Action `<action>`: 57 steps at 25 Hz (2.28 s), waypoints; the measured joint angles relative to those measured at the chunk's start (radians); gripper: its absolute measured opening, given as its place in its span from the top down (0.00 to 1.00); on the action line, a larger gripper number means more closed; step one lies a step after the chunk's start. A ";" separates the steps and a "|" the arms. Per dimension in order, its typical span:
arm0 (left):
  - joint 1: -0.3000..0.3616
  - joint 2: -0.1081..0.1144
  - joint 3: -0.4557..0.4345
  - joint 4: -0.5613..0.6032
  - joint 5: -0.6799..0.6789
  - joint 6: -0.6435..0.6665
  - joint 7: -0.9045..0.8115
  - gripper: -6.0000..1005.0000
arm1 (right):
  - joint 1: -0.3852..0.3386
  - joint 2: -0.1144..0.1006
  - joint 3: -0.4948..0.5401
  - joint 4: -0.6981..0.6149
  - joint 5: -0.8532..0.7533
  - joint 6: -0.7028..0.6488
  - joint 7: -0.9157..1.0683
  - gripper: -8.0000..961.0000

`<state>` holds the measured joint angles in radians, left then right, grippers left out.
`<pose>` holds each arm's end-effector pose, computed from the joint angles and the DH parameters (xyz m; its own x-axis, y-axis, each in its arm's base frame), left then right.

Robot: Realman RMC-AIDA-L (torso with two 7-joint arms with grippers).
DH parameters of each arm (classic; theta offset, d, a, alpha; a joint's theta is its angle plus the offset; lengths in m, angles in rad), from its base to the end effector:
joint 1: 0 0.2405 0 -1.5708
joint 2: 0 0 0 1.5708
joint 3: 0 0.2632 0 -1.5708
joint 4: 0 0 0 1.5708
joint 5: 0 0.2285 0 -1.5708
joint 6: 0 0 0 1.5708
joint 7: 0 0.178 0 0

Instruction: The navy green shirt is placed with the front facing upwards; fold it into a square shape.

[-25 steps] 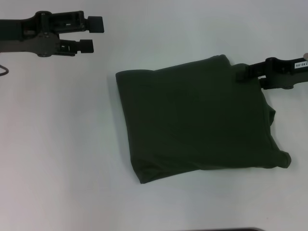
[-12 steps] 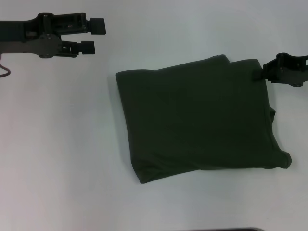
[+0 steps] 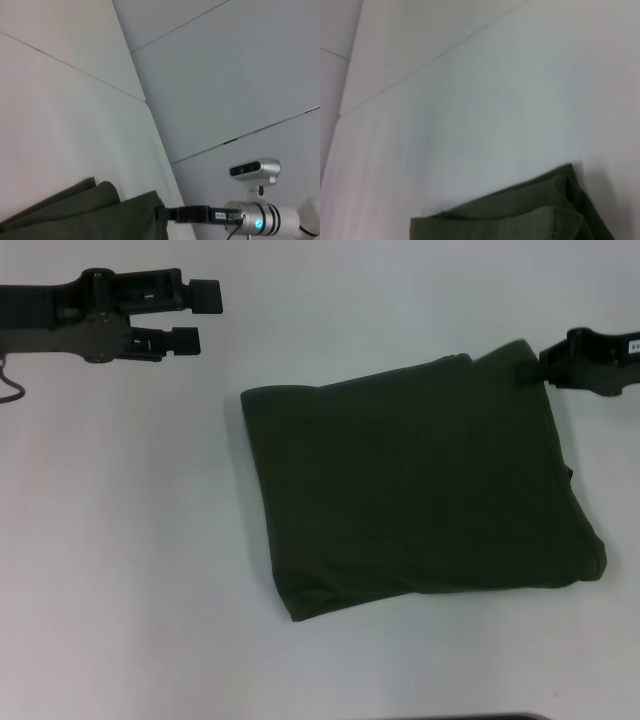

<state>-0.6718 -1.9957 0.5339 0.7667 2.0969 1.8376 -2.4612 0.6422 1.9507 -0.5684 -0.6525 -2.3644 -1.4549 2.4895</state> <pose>-0.2172 0.3775 0.0347 0.2110 0.9194 0.3320 0.8631 -0.3347 0.3783 0.3137 0.3995 0.0191 0.0627 -0.9251 -0.3745 -0.9973 -0.0728 0.0131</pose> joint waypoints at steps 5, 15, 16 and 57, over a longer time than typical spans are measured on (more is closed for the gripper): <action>0.000 -0.001 0.000 -0.005 0.000 0.000 0.002 0.06 | 0.014 0.001 -0.002 -0.011 0.023 0.016 -0.006 0.97; 0.000 0.000 -0.006 -0.006 0.000 0.005 0.002 0.06 | 0.054 0.011 -0.011 -0.024 0.069 -0.005 -0.054 0.97; 0.000 0.000 -0.006 -0.006 0.000 0.005 0.002 0.06 | 0.055 0.010 -0.011 -0.032 0.071 -0.008 -0.055 0.97; 0.038 -0.014 -0.006 -0.020 -0.036 0.013 0.002 0.06 | 0.086 0.029 -0.091 0.041 0.024 0.299 -0.073 0.80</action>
<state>-0.6336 -2.0096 0.5282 0.7471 2.0611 1.8502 -2.4587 0.7277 1.9794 -0.6598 -0.6117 -2.3407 -1.1563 2.4160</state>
